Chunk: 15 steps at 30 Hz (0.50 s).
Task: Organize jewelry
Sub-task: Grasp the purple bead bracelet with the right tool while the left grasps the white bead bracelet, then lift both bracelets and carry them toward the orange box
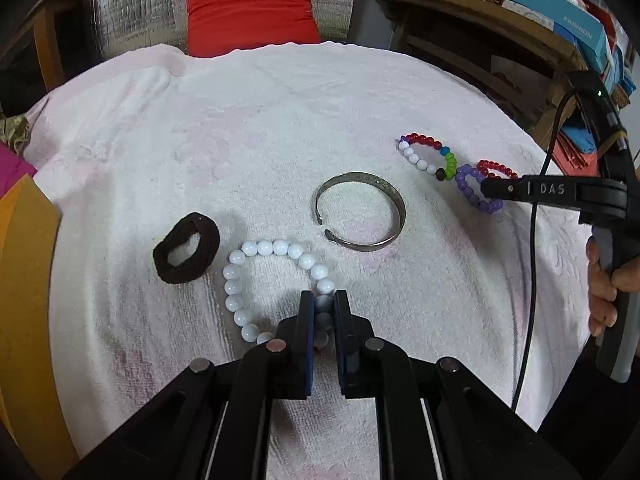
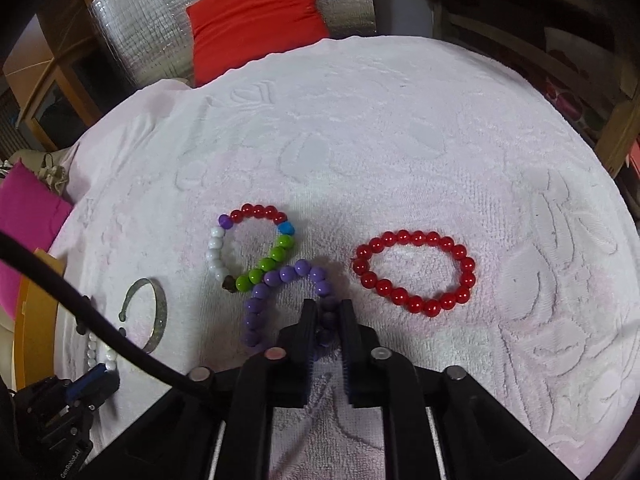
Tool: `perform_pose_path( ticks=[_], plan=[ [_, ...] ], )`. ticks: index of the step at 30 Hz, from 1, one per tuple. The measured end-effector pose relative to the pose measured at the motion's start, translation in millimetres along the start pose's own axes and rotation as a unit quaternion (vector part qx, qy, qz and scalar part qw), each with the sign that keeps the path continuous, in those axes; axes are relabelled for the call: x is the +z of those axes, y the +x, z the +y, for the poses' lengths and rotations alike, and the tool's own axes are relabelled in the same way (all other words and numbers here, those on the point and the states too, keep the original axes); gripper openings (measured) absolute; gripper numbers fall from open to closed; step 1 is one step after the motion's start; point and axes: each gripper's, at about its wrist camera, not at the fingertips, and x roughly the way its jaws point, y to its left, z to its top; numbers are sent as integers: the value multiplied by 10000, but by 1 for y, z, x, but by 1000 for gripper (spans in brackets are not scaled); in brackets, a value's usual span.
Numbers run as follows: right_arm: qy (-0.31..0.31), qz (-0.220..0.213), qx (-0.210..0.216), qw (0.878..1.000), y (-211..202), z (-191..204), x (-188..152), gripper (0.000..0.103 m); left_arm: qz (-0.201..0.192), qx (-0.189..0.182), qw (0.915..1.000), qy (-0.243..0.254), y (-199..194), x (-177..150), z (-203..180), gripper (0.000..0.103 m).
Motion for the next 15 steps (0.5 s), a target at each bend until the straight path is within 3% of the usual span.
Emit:
perform_pose_path(
  ticks=[15],
  plan=[
    [146,-274,356,9989,-21,-2,1,10,-341,581,9969,415,-15,1,-14,9]
  ],
)
